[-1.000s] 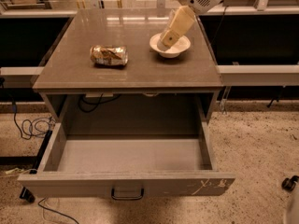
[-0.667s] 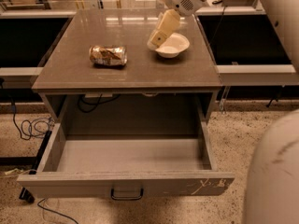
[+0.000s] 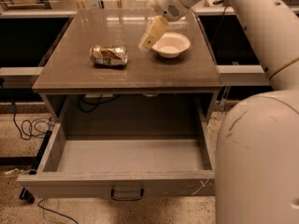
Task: Place orange can into top drawer
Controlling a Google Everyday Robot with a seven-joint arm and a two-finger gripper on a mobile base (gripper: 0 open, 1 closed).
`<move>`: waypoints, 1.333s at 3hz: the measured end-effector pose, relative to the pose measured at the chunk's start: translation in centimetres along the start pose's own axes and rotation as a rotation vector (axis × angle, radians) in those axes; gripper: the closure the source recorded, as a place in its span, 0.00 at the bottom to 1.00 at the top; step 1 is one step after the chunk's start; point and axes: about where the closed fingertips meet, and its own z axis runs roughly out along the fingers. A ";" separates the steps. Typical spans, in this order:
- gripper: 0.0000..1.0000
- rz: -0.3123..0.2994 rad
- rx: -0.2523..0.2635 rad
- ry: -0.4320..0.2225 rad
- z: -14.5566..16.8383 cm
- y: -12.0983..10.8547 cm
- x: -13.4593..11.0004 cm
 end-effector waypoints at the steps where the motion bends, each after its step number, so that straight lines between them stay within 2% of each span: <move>1: 0.00 -0.042 -0.093 0.002 3.4 2.0 -1.3; 2: 0.00 -0.071 -0.176 0.004 6.9 4.3 -2.3; 3: 0.00 -0.071 -0.177 0.003 7.0 4.3 -2.3; 4: 0.00 -0.079 -0.238 -0.035 11.0 4.5 -3.5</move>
Offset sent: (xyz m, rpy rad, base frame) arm -0.0389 0.0988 -0.0627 -0.0505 0.1196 0.2411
